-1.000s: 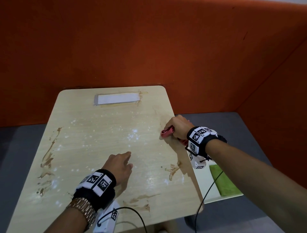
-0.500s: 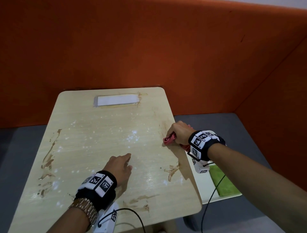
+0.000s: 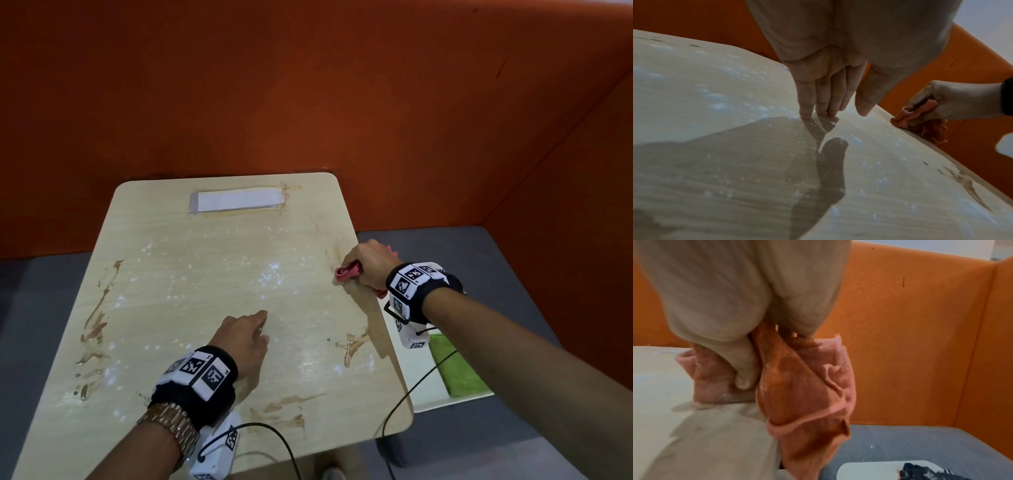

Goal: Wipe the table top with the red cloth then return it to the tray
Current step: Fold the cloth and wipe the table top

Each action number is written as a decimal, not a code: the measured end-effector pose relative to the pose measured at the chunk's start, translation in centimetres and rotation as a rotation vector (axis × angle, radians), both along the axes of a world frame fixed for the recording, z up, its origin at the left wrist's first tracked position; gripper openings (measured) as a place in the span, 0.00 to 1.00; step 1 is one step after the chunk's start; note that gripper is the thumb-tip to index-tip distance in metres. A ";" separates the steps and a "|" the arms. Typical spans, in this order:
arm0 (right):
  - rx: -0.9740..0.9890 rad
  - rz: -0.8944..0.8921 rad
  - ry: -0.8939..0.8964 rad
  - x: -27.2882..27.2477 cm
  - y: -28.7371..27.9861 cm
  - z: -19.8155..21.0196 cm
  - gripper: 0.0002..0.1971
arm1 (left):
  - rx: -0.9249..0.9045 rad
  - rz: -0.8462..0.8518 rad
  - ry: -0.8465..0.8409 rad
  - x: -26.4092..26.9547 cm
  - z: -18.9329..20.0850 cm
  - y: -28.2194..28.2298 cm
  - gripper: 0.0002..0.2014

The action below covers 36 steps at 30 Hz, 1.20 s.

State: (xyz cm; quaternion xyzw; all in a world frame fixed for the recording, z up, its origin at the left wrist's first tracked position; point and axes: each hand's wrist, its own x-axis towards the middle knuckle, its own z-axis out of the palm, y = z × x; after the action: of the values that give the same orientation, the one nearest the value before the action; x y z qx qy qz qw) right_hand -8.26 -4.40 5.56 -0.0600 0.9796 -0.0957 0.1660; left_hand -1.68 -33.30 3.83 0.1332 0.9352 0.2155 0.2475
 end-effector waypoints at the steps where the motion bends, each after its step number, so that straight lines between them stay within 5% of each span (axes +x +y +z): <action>1: 0.006 0.019 -0.016 0.2 0.1 0.2 0.10 | -0.002 0.000 0.000 0.0 0.0 0.0 0.19; 7: 0.034 0.150 -0.151 0.2 0.3 1.5 0.11 | -0.018 0.001 0.003 0.1 0.3 0.1 0.20; 14: -0.011 -0.029 -0.040 -1.8 -0.2 2.0 0.18 | -0.016 -0.011 0.005 0.0 0.0 0.0 0.21; 26: 0.030 0.190 -0.194 -0.6 0.2 2.1 0.05 | -0.002 -0.008 0.005 0.0 -0.4 -0.1 0.24; 32: -0.062 -0.070 0.059 -4.1 0.9 1.4 0.12 | -0.005 0.000 -0.013 -0.1 -0.6 -0.4 0.24; 36: 0.056 -0.070 0.007 -3.8 0.1 0.2 0.08 | -0.010 0.003 -0.021 0.1 -0.7 0.0 0.19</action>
State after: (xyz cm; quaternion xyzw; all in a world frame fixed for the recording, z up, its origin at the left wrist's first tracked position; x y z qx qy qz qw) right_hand -12.05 -4.25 5.74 -0.0216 0.9840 -0.0739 0.1609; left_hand -1.59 -33.35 3.18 0.1282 0.9337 0.2128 0.2577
